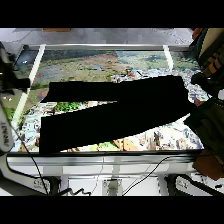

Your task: Fold the clothes and pants, and hang the long-sleeved shirts on hangers.

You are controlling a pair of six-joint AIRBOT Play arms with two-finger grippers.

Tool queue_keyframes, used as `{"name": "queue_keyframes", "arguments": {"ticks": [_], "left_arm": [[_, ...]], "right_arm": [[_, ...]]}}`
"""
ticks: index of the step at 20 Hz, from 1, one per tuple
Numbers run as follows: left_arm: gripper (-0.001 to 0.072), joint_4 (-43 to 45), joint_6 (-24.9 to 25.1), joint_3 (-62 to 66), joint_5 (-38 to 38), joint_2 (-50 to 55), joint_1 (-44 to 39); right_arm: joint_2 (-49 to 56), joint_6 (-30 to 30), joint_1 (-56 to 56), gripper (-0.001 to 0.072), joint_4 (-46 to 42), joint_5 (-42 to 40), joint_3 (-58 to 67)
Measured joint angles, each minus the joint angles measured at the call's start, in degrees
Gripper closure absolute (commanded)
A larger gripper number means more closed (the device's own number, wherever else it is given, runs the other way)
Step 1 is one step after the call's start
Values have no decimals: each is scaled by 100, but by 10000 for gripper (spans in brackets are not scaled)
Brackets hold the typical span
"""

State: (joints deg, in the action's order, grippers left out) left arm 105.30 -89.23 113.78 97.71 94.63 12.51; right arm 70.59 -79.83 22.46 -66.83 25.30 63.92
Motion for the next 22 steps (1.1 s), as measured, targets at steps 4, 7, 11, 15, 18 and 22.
{"name": "queue_keyframes", "arguments": {"ticks": [4,7,11,15,18,22], "left_arm": [[217,-944,326,-861,-44,-1014,876],[217,-1899,557,-1871,-376,-1482,1480],[217,-2494,835,-3456,-1333,-1705,1753],[214,-2702,1080,-4763,-2734,-1703,1805],[212,-2771,1464,-5213,-3373,-1449,1818],[206,-3165,2175,-5407,-3947,-1047,1821]], "right_arm": [[-118,0,376,41,-260,601,31],[-136,57,625,44,-356,1038,35],[-142,243,754,45,-428,1316,35],[-142,313,789,56,-466,1403,35],[-142,334,798,101,-472,1397,35],[-142,345,798,101,-472,1392,35]]}}
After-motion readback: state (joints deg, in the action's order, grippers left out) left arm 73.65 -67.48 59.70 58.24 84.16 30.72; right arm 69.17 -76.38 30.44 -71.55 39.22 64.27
